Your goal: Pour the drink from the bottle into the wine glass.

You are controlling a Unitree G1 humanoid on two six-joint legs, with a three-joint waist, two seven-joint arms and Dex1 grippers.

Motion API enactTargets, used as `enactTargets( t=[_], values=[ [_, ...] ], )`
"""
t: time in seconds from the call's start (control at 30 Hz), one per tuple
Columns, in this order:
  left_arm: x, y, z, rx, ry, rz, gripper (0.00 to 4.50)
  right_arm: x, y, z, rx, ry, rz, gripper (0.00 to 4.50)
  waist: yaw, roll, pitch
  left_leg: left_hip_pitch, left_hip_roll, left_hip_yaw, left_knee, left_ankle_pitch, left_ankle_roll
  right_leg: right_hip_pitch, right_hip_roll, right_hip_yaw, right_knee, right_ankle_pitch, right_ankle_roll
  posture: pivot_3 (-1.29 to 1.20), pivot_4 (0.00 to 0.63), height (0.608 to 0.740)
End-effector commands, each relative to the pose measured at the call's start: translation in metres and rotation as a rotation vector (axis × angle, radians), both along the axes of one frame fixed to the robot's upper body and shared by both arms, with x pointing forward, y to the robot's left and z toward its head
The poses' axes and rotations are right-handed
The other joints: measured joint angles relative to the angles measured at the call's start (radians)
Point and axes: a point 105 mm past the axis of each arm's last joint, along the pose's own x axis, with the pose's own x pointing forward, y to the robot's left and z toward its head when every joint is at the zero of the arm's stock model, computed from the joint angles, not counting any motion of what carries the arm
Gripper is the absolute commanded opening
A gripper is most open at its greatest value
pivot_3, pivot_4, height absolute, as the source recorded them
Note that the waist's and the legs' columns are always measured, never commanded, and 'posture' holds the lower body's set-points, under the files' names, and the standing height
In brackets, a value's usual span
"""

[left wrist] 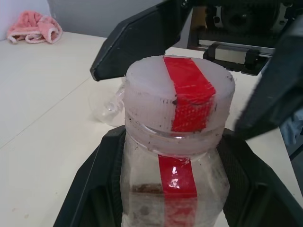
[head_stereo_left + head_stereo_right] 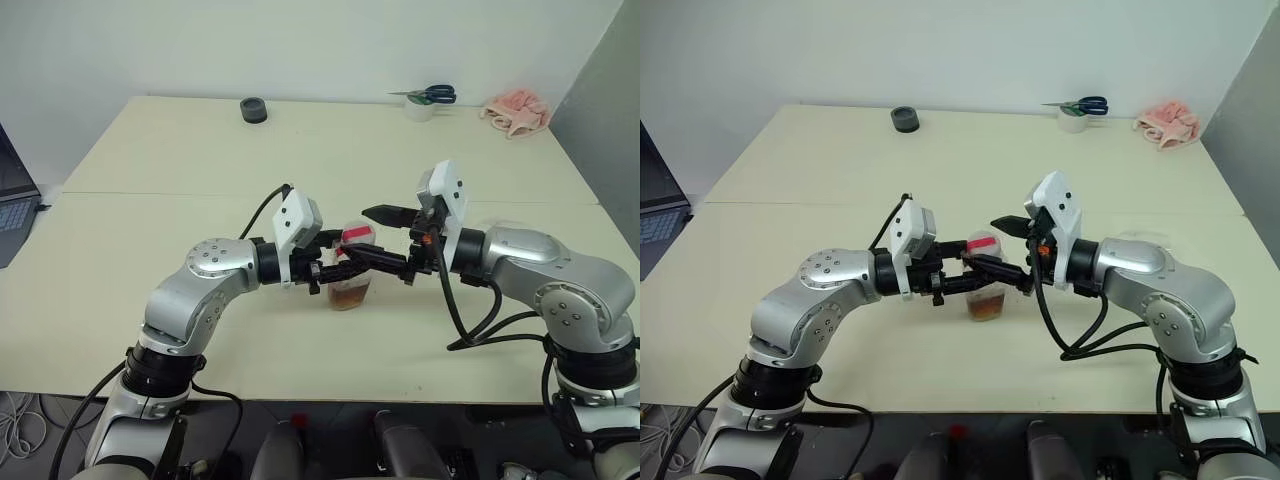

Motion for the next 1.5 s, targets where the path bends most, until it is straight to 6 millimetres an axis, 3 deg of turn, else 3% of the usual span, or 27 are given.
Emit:
enactTargets(
  t=[0.03,0.1,0.13,0.43,0.57,0.6,0.67,0.77,0.87,0.97,1.1,1.23,1.33,1.5],
  values=[
    [-0.004,-0.004,0.011,-0.023,-0.058,-0.024,2.17,-0.004,0.000,0.012,0.013,-0.047,0.008,2.55,0.000,0.000,0.000,0.000,0.000,0.000,0.000,0.000,0.000,0.000,0.000,0.000,0.000,0.000,0.000,0.00,0.150,0.740],
    [-0.004,-0.005,0.011,-0.026,-0.057,-0.027,2.17,-0.005,-0.001,0.012,0.011,-0.044,0.012,1.90,0.000,0.000,0.000,0.000,0.000,0.000,0.000,0.000,0.000,0.000,0.000,0.000,0.000,0.000,0.000,0.00,0.150,0.740],
    [-0.005,-0.006,0.011,-0.027,-0.055,-0.028,2.17,-0.006,-0.001,0.012,0.011,-0.043,0.013,1.83,0.000,0.000,0.000,0.000,0.000,0.000,0.000,0.000,0.000,0.000,0.000,0.000,0.000,0.000,0.000,0.00,0.150,0.740],
    [-0.002,-0.004,0.004,0.001,-0.042,-0.020,2.17,-0.012,-0.008,0.049,0.098,-0.106,0.047,1.74,0.000,0.001,0.000,0.000,0.000,0.000,0.000,0.000,0.000,0.000,0.000,0.000,0.000,0.000,0.000,0.00,0.150,0.740],
    [-0.001,-0.004,0.002,0.007,-0.038,-0.019,2.17,-0.002,-0.023,0.064,0.116,-0.150,-0.046,1.73,0.000,0.001,0.000,0.000,0.000,0.000,0.000,0.000,0.000,0.000,0.000,0.000,0.000,0.000,0.000,0.00,0.150,0.740],
    [0.000,-0.005,0.002,0.007,-0.038,-0.020,2.17,0.006,-0.035,0.061,0.113,-0.146,-0.119,1.72,0.000,0.001,0.000,0.000,0.000,0.000,0.000,0.000,0.000,0.000,0.000,0.000,0.000,0.000,0.000,0.00,0.150,0.740],
    [0.000,-0.005,0.003,0.005,-0.039,-0.023,2.17,0.019,-0.058,0.053,0.102,-0.130,-0.247,1.72,0.001,0.001,0.000,0.000,0.000,0.000,0.000,0.000,0.000,0.000,0.000,0.000,0.000,0.000,0.000,0.00,0.150,0.740],
    [0.001,-0.007,0.007,-0.006,-0.050,-0.034,2.17,0.039,-0.119,0.026,0.129,-0.093,-0.573,1.72,0.014,0.000,0.000,0.000,0.000,0.000,0.000,0.000,0.000,0.001,0.000,0.000,-0.001,0.000,0.000,0.00,0.150,0.740],
    [0.002,-0.007,0.009,-0.011,-0.054,-0.040,2.17,0.040,-0.147,0.011,0.140,-0.090,-0.721,1.72,0.022,0.001,0.001,-0.001,-0.001,0.001,0.000,0.000,0.000,0.000,-0.001,0.001,-0.001,0.000,0.000,0.00,0.150,0.740],
    [0.006,-0.013,0.013,-0.026,-0.060,-0.058,2.17,0.029,-0.191,-0.031,0.132,-0.047,-0.977,1.72,0.023,0.001,0.001,0.000,-0.001,0.002,0.000,0.000,0.000,0.000,-0.001,0.002,0.000,0.000,0.000,0.00,0.150,0.740],
    [0.008,-0.020,0.015,-0.037,-0.064,-0.086,2.17,0.016,-0.203,-0.080,0.058,0.034,-1.063,1.72,0.020,0.003,0.000,0.000,-0.001,0.002,-0.001,0.000,0.000,0.000,0.000,0.002,0.000,-0.002,0.003,0.00,0.150,0.740],
    [0.013,-0.020,0.016,-0.041,-0.069,-0.082,2.17,0.010,-0.212,-0.104,0.008,0.073,-1.103,1.72,0.007,0.004,0.001,0.002,-0.001,0.005,0.000,0.000,0.001,0.000,0.000,0.004,0.001,-0.003,0.005,0.00,0.150,0.740],
    [0.016,-0.019,0.016,-0.042,-0.073,-0.078,2.17,0.011,-0.220,-0.112,0.002,0.088,-1.132,2.67,0.004,0.004,0.001,0.003,-0.001,0.005,0.000,0.003,0.004,0.001,0.000,0.005,0.001,-0.003,0.005,0.00,0.150,0.740],
    [0.019,-0.018,0.017,-0.048,-0.076,-0.068,2.17,0.016,-0.217,-0.102,0.034,0.049,-1.113,4.39,0.001,0.004,0.001,0.003,-0.001,0.005,0.000,0.004,0.006,0.001,0.000,0.005,0.001,-0.003,0.005,0.00,0.150,0.740]
  ],
)
